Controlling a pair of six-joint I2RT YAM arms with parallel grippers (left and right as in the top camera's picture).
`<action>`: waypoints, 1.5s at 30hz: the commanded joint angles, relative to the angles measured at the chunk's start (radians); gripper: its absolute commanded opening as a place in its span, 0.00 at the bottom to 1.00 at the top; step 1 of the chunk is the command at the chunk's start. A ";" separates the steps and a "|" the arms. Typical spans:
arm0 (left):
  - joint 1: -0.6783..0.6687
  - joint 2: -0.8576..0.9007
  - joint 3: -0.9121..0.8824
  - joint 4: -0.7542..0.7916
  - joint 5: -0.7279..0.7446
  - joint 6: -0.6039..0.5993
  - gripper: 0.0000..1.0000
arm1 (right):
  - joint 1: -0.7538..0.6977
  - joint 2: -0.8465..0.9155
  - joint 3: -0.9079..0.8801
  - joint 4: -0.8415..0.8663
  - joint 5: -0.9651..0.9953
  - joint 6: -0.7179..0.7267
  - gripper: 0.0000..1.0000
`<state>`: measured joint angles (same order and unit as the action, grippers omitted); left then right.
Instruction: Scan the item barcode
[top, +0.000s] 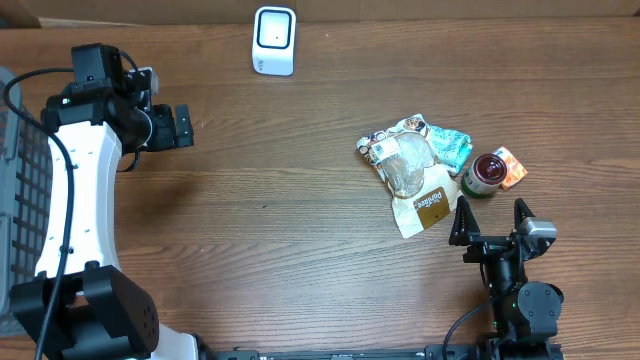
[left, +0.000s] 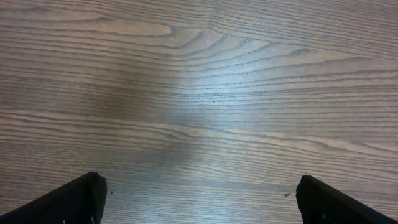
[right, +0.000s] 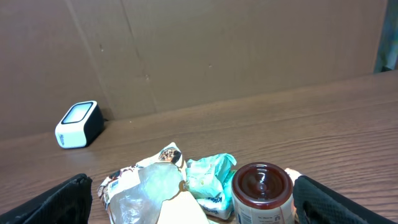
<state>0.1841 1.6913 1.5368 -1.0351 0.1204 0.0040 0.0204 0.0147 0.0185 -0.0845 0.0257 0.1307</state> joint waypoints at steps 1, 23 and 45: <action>0.005 -0.011 0.014 0.000 0.003 0.019 1.00 | 0.000 -0.009 -0.010 0.003 -0.005 0.000 1.00; 0.010 -0.275 0.014 0.000 -0.047 0.026 1.00 | 0.000 -0.009 -0.010 0.003 -0.005 0.000 1.00; -0.009 -1.054 -0.804 0.619 -0.063 0.028 1.00 | 0.000 -0.009 -0.010 0.003 -0.005 0.000 1.00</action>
<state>0.1829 0.7578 0.8902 -0.5297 0.0452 0.0116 0.0204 0.0147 0.0185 -0.0875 0.0257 0.1303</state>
